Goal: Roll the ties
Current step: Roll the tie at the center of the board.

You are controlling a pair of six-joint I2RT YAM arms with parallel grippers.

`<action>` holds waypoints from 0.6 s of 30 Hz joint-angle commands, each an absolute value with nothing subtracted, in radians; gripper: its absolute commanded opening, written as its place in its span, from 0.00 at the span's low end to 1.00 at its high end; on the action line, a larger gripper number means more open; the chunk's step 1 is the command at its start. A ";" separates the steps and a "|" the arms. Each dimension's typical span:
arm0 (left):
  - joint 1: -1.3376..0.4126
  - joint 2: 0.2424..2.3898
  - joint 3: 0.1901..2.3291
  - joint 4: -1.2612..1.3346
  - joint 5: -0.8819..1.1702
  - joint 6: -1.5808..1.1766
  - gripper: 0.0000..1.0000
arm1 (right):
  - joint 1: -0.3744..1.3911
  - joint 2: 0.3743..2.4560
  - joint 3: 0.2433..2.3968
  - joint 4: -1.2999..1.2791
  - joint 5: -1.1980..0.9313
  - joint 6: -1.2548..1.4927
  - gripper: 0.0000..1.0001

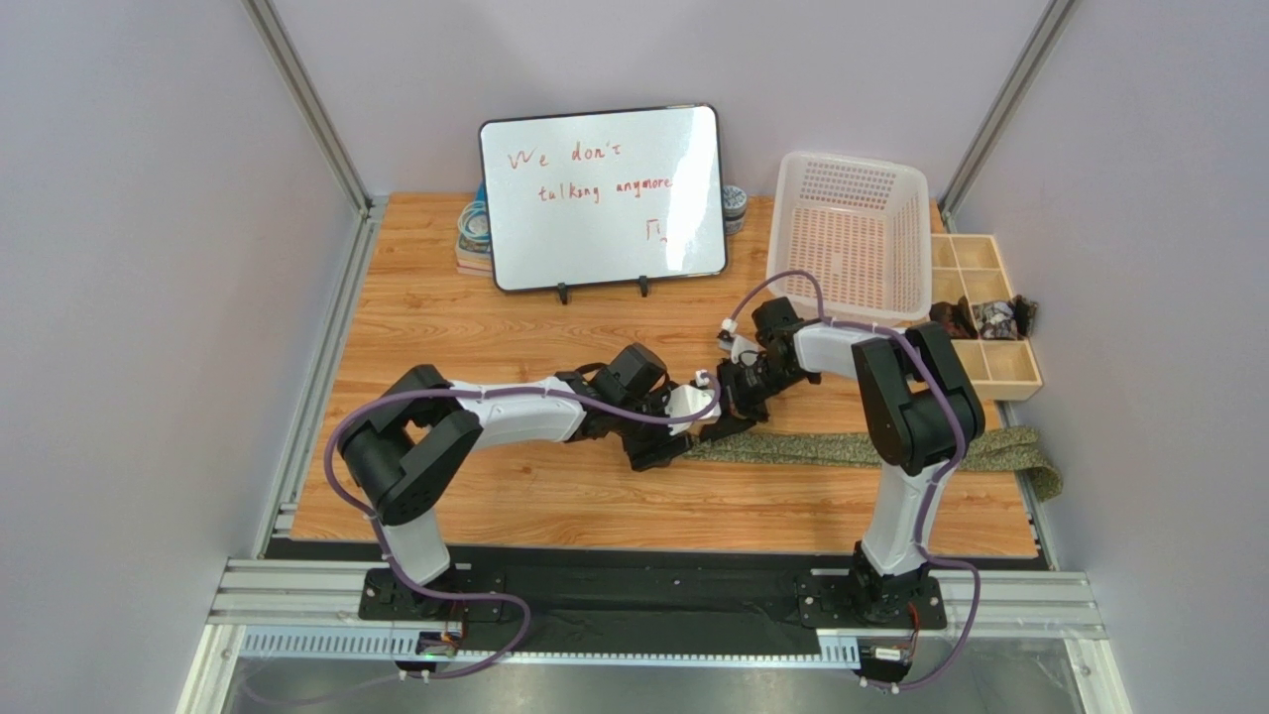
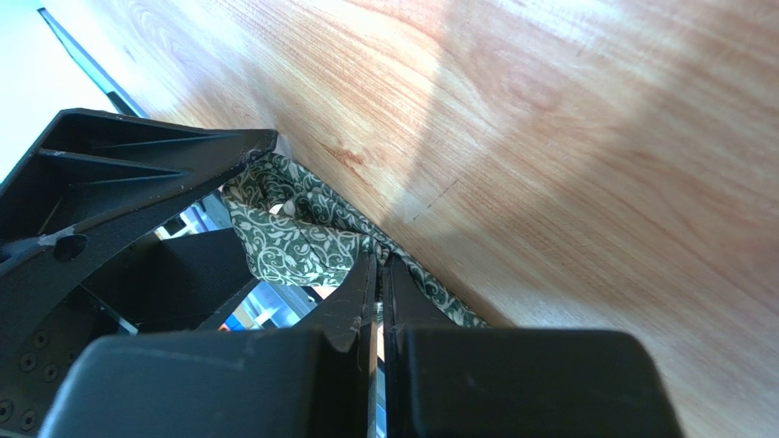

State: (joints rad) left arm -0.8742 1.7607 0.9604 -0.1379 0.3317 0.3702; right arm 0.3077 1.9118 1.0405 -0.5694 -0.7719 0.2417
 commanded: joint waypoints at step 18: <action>-0.845 1.716 0.977 -0.121 0.497 0.315 0.37 | 0.356 1.902 1.043 -0.543 -0.586 0.242 0.00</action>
State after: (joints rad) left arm -0.8455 1.7203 0.9268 -0.1371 0.4194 0.3519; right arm 0.3477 1.8919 1.0485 -0.5808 -0.7063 0.2508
